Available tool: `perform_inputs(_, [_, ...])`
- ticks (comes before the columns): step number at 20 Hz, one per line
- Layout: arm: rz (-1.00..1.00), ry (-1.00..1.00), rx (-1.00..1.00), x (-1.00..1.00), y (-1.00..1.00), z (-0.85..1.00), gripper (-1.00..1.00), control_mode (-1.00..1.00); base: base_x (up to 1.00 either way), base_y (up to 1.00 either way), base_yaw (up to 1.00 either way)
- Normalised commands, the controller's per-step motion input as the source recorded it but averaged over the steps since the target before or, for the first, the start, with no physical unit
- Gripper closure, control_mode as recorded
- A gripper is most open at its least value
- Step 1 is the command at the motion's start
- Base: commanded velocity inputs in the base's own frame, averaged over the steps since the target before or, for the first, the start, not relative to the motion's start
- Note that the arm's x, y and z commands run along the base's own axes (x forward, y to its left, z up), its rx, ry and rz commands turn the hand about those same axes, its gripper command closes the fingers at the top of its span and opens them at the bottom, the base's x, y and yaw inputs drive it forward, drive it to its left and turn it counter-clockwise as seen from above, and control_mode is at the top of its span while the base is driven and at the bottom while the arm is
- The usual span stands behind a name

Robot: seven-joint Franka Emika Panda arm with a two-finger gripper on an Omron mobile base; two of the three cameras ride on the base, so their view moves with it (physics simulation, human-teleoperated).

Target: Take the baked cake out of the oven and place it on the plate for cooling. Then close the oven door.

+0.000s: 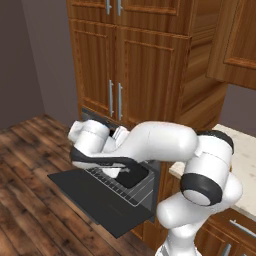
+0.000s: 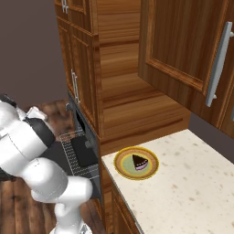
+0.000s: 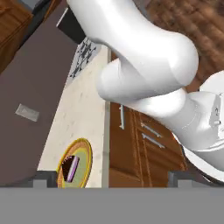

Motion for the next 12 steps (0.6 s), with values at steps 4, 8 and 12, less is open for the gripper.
perform_inputs(4, [0.39, 0.22, -0.21, 0.12, 0.03, -0.57, -1.00, -1.00, 0.00, 0.00, 0.00])
perform_inputs(8, [0.32, 0.21, -0.18, 0.21, 0.10, -0.60, -1.00, -1.00, 0.00, 0.00, 0.00])
perform_inputs(12, [0.19, 0.27, -0.08, 0.71, 0.02, -0.49, -1.00, -1.00, 0.00, 0.00, 0.00])
